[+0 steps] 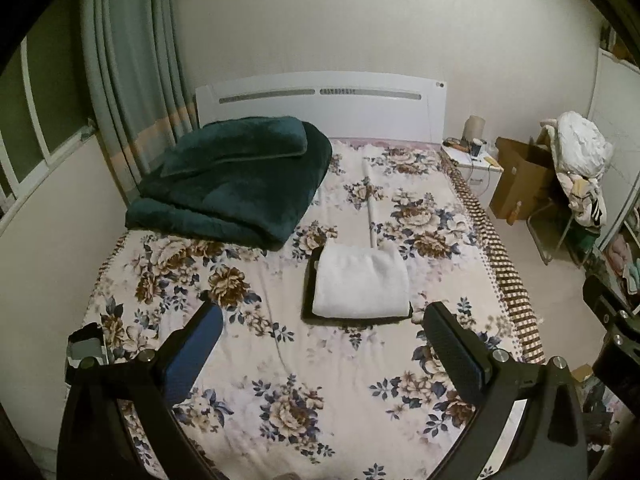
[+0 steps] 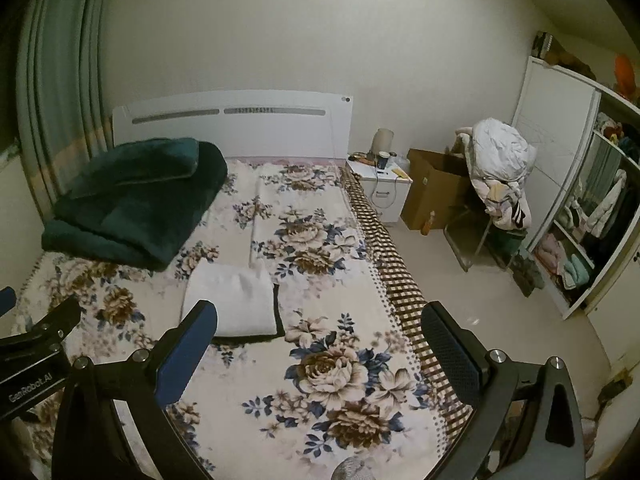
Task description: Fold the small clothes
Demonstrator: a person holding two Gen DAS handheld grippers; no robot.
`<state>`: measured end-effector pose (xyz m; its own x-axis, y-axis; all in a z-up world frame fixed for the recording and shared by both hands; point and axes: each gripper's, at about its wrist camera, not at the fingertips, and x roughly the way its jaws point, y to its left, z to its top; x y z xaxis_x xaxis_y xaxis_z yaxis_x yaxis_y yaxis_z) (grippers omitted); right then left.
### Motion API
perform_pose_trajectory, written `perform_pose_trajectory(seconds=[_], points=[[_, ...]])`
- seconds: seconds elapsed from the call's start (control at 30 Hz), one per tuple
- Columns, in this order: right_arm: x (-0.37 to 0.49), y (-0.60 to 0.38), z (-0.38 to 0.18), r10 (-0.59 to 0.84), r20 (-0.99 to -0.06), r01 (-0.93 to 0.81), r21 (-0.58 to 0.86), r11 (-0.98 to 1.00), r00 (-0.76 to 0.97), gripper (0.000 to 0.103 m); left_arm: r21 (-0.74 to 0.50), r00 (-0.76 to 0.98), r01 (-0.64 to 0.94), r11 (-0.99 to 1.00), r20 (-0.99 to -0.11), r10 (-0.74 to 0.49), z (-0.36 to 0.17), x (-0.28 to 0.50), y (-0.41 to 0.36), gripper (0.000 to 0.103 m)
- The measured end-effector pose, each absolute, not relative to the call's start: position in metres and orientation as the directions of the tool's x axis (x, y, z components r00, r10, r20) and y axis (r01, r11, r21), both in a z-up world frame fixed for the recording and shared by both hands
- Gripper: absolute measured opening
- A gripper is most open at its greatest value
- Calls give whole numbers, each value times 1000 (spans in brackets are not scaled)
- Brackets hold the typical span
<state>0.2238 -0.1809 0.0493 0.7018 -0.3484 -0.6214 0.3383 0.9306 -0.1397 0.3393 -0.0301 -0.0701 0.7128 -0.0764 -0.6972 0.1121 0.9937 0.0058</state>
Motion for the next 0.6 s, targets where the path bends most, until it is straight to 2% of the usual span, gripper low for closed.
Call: perform_pose_trajectory(seconds=[0.6], points=[[186,-174,80,-240,-627,264,-56,963,741,103,3,747,135,991,-657,-100,-37,302,-30,103]])
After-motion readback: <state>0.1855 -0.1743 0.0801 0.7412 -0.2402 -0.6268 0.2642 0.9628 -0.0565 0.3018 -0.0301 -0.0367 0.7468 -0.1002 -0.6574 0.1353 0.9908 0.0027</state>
